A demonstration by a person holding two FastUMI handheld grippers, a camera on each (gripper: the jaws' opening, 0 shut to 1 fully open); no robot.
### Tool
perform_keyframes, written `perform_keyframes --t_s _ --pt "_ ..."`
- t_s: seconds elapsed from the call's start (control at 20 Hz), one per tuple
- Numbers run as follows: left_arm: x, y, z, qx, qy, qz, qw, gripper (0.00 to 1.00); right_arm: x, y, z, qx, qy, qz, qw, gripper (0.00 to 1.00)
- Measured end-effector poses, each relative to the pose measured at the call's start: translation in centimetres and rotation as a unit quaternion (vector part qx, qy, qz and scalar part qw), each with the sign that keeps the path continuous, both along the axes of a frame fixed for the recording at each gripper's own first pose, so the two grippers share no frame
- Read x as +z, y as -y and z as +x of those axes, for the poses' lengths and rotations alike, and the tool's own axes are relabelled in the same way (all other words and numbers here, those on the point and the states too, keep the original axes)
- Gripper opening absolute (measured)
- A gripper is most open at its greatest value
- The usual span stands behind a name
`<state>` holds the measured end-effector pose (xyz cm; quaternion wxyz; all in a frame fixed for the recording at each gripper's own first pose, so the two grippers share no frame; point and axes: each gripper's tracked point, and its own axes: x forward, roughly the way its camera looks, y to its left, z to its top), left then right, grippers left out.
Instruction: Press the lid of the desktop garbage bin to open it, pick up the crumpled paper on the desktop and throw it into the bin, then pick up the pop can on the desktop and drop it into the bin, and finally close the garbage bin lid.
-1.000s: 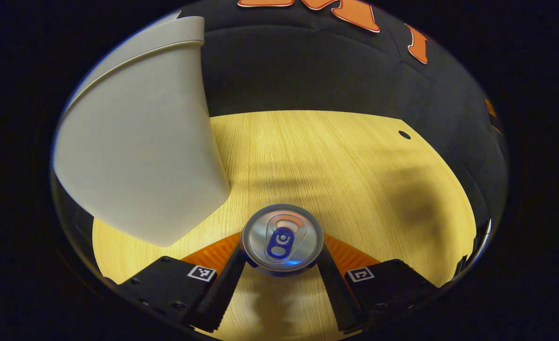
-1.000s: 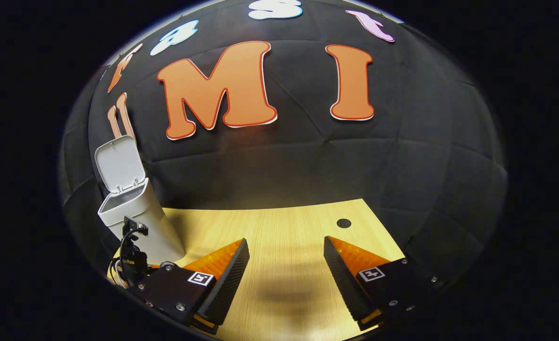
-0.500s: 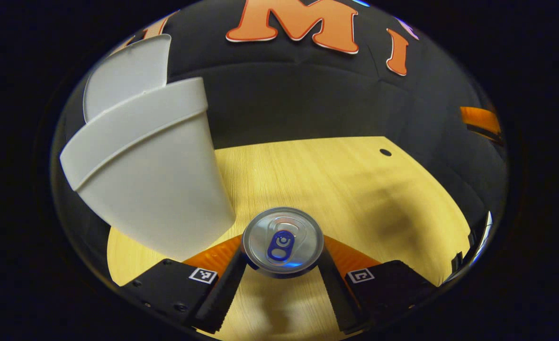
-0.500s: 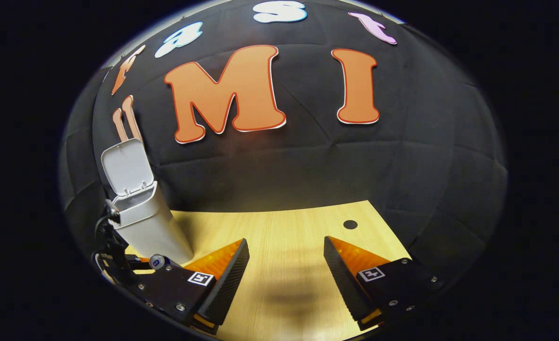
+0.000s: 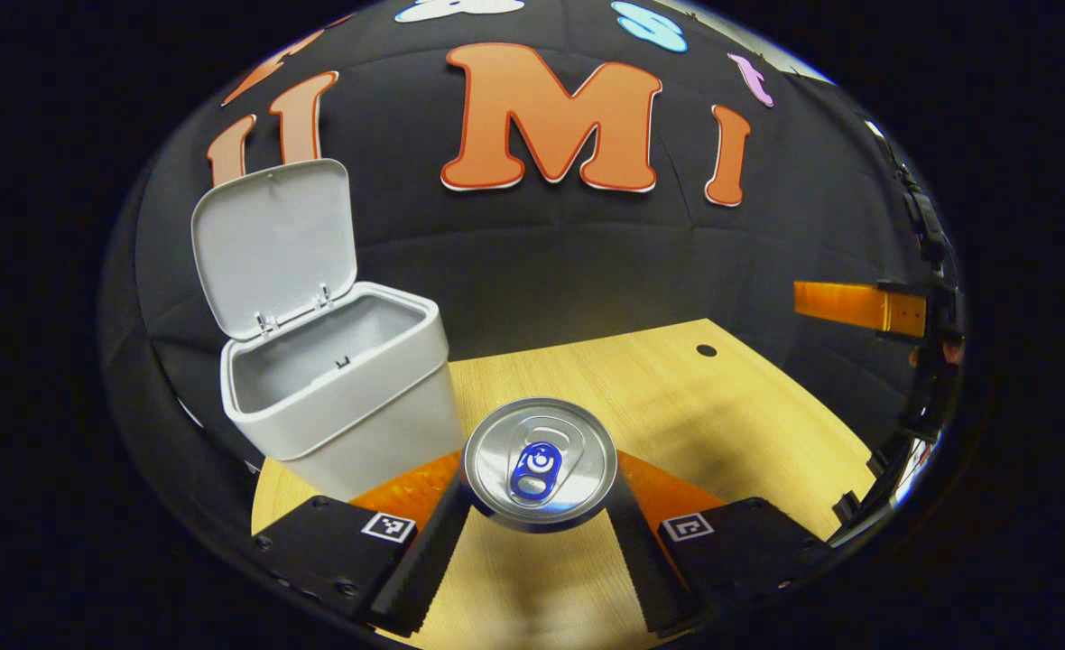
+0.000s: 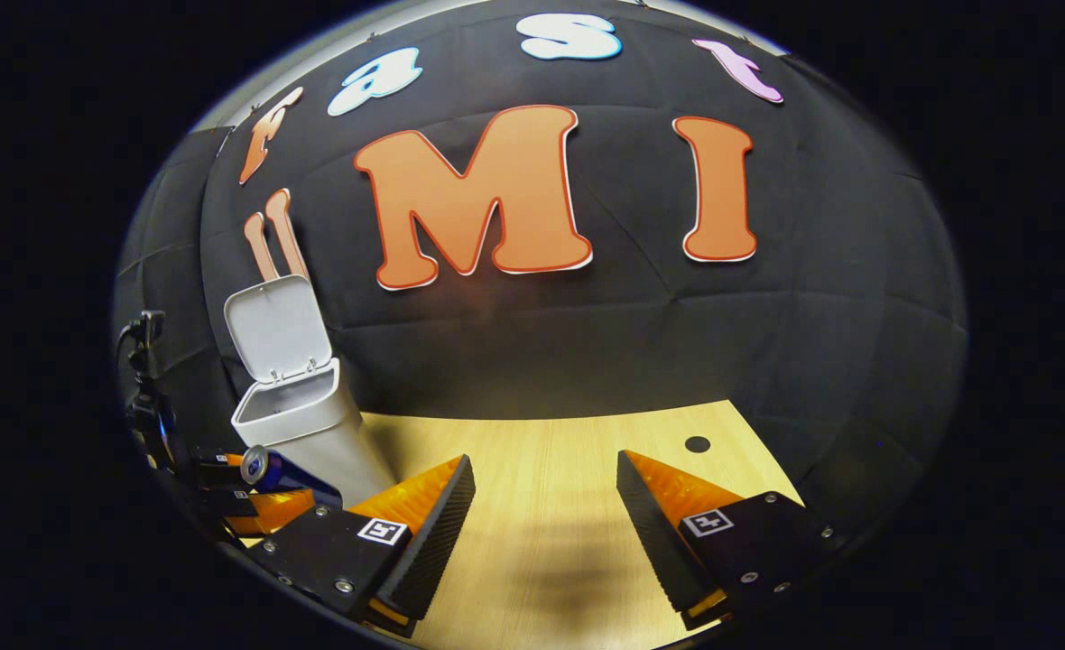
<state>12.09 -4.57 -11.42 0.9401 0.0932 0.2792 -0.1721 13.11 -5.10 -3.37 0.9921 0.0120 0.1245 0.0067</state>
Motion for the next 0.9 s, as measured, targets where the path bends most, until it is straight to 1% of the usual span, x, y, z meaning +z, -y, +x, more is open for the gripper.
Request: perform_keyframes --t_s 0.15,0.25,0.35,0.55,0.75,0.9 --pt "3.5 -1.5 0.2 0.010 0.029 -0.011 0.999 0.84 0.9 -1.1 -0.1 0.008 0.008 -0.004 1.000 0.95" --pt "6.0 -2.8 1.0 0.021 0.063 -0.018 0.998 0.83 1.4 -1.7 -0.1 0.011 0.015 -0.004 1.000 0.95" --pt "8.1 -4.8 2.1 0.038 0.085 -0.017 0.995 0.83 1.6 -2.0 -0.1 0.012 0.015 -0.006 1.000 0.95" --pt "12.1 -7.9 4.5 0.075 0.123 -0.043 0.989 0.83 2.3 -2.5 -0.4 0.013 0.022 -0.014 1.000 0.95" --pt "14.7 -10.8 7.2 0.105 0.154 -0.060 0.981 0.82 3.1 -2.8 -0.5 0.012 0.028 -0.020 0.999 0.95" --pt "14.0 -13.2 10.0 0.125 0.162 -0.036 0.978 0.82 3.2 -2.7 -0.4 0.008 0.028 -0.023 0.999 0.95"
